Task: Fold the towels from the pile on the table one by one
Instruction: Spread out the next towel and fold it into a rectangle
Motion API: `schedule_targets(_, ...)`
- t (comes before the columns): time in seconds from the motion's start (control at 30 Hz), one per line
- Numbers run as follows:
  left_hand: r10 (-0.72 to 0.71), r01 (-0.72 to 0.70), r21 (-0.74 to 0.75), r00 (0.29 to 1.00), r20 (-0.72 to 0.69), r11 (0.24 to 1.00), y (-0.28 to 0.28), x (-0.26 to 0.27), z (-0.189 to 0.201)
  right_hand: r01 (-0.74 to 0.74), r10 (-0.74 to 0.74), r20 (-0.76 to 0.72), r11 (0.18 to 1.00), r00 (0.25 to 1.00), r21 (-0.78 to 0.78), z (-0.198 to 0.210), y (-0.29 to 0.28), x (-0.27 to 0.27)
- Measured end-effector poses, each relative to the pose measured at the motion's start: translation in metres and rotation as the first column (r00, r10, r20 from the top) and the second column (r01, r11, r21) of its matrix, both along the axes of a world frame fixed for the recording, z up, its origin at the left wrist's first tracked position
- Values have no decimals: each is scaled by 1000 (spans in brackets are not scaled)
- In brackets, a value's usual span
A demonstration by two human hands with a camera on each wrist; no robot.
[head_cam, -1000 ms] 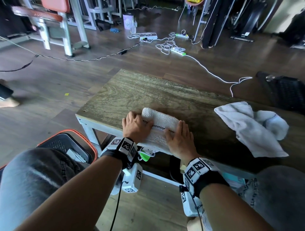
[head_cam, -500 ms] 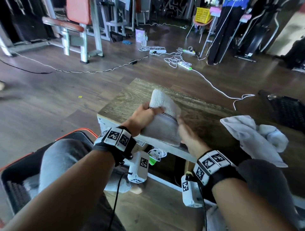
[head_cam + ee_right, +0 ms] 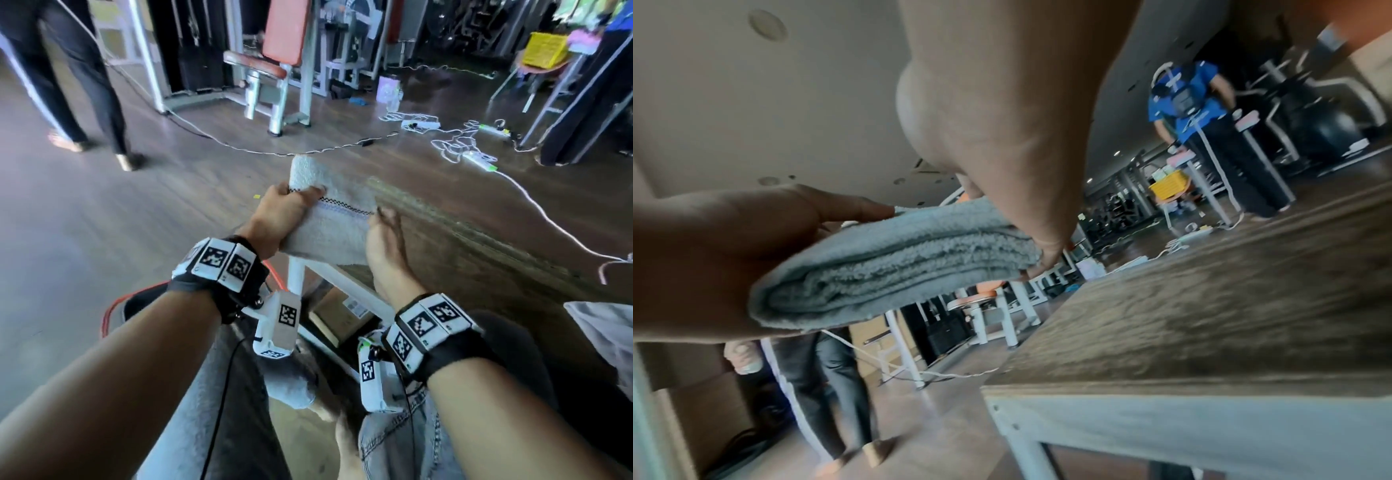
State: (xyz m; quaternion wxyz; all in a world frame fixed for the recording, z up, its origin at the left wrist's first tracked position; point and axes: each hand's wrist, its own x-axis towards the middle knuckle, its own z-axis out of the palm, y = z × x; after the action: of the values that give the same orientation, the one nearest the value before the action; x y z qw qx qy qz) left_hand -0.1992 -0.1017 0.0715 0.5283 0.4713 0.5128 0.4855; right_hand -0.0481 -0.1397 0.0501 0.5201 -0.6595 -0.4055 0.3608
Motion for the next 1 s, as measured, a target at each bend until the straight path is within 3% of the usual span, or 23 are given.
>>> schedule_targets(0.13, 106, -111, -39, 987, -118, 993, 5, -44, 4, -123, 124, -46, 992, 991, 9, -11, 12, -45)
schedule_targets(0.3, 132, -163, -89, 951, -280, 983, 6, -105, -6, -275, 274, -46, 961, 961, -23, -32, 26, -94)
schedule_targets(0.47, 187, -248, -160, 929, -318, 956, -2, -158, -55, -411, 416, 64, 908, 907, -74, -66, 38, -141)
schedule_targets(0.6, 196, -346, -319, 886, -420, 882, -2, -189, -93, -562, 587, 269, 810, 764, -171, -103, 47, -176)
schedule_targets(0.67, 166, -371, -353, 854, -494, 859, 0, -200, -114, -572, 614, 263, 789, 744, -225, -117, 56, -188)
schedule_targets(0.73, 123, -347, -399, 864, -488, 849, 4, -207, -142, -583, 646, 241, 760, 724, -287, -132, 66, -194)
schedule_targets(0.83, 93, -335, -491, 887, -452, 805, 11, -209, -197, -576, 722, 258, 677, 642, -459, -168, 85, -198)
schedule_targets(0.9, 99, -370, -545, 881, -462, 753, 19, -203, -236, -559, 793, 244, 576, 558, -596, -198, 101, -199)
schedule_targets(1.0, 71, -371, -563, 873, -483, 739, 34, -191, -284, -506, 865, 190, 436, 465, -744, -238, 125, -202)
